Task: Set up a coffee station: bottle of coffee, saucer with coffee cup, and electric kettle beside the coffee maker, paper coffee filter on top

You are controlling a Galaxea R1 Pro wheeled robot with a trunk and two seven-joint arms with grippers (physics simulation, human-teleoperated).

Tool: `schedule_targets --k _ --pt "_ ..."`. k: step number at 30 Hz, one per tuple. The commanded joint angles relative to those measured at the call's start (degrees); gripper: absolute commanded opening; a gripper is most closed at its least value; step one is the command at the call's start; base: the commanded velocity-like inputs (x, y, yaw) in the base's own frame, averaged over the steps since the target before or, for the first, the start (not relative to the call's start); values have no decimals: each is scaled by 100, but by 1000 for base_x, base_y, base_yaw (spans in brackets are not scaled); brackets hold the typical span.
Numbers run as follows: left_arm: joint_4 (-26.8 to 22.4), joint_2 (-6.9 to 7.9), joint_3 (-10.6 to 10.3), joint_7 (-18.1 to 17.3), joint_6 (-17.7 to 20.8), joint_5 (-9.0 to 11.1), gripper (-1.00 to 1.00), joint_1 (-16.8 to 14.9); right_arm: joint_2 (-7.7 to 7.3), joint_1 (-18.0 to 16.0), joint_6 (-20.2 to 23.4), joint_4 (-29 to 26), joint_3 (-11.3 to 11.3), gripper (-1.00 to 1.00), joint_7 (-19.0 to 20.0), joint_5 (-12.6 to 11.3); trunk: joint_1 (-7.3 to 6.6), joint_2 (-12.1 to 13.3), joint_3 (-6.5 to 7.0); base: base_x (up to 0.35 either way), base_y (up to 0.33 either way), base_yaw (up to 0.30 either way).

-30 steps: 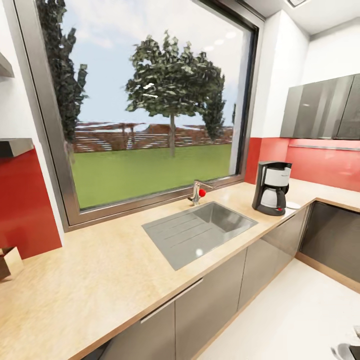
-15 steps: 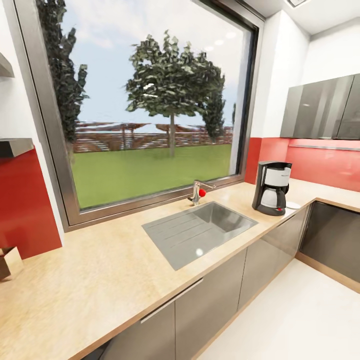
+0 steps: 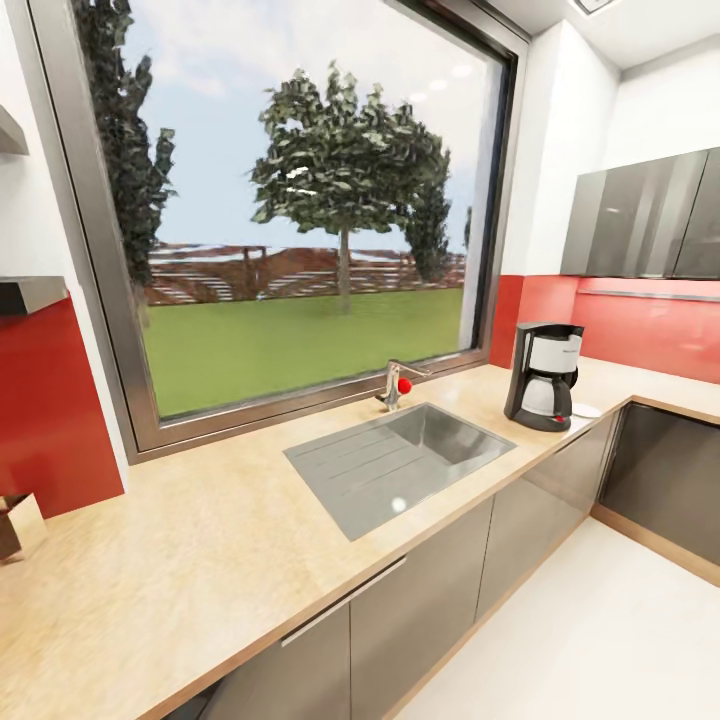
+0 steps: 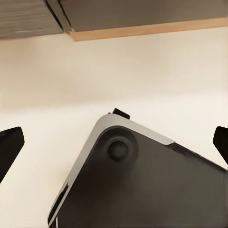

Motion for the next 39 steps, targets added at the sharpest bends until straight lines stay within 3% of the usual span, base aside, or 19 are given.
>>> schedule_targets --k 1,8,10,12,15,18,27,39 --pt "-33 2 -47 2 -5 56 100 0 22 18 -113 19 -12 -100 -20 50 2 -9 -10 0 0 0" --pt "-137 -29 -60 -5 -36 22 100 -1 86 68 -208 -31 33 -100 -244 104 2 -9 -10 0 0 0" --pt "-147 -34 -67 -7 -47 -54 100 -1 75 68 -211 -75 73 -100 -517 156 2 -9 -10 0 -21 0" --pt "-151 -40 -107 -4 -77 -265 100 -1 59 72 -235 -145 105 -100 -794 187 2 -9 -10 7 -147 0" --pt "-149 -43 -127 2 -158 -497 100 -1 70 75 -340 -168 148 -100 -927 224 2 -9 -12 47 -226 19" --pt "-144 -49 -128 6 -203 -581 100 -1 75 76 -636 -82 174 -100 -974 223 2 -9 -25 76 -266 114" --pt "-140 -75 -89 55 -231 -602 100 -1 51 77 -898 -19 122 -100 -1053 -16 2 -9 -81 59 -282 194" --pt "-130 -79 -63 78 -230 -587 100 -1 75 77 -972 -8 120 -100 -1138 -67 2 -9 -126 71 -285 247"
